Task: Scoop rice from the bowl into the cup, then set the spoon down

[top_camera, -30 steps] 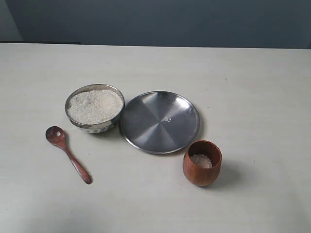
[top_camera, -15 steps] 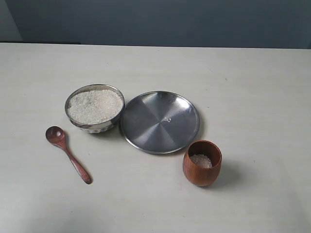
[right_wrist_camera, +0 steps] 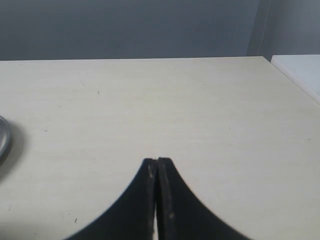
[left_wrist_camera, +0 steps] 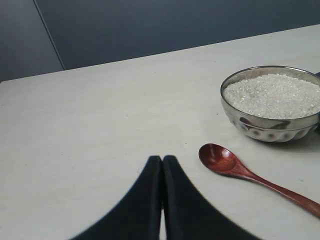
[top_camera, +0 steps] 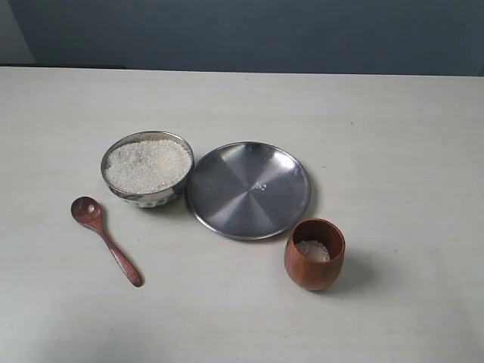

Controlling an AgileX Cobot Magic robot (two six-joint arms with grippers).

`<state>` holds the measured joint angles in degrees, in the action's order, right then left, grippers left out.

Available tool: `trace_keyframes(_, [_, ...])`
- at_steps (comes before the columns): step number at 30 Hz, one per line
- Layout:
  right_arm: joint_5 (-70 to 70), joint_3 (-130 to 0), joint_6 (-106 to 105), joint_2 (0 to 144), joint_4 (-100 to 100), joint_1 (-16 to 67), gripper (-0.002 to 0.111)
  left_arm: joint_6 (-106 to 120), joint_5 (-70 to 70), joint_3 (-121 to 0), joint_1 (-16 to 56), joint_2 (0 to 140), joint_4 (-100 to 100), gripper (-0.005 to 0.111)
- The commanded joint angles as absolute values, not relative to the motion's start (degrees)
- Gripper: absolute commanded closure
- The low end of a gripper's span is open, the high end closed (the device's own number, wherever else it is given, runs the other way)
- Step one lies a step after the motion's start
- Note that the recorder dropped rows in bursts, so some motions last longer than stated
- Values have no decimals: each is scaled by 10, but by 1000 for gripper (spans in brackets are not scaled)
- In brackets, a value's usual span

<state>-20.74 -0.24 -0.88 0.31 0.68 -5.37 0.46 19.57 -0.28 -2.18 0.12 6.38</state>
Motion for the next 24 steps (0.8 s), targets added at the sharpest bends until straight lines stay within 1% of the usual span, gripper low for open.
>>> trace_keyframes(1, [-206, 0, -13, 0, 7, -57, 108, 5, 194, 0, -23, 0, 64, 106])
trace_keyframes(17, [-206, 0, -13, 0, 7, -57, 108, 10, 192, 0, -23, 0, 73, 106])
trace_keyframes(20, [-206, 0, -13, 0, 7, -57, 108, 50, 189, 0, -23, 0, 176, 106])
trace_keyframes(24, [-206, 0, -13, 0, 7, -57, 108, 51, 189, 0, -23, 0, 280, 106])
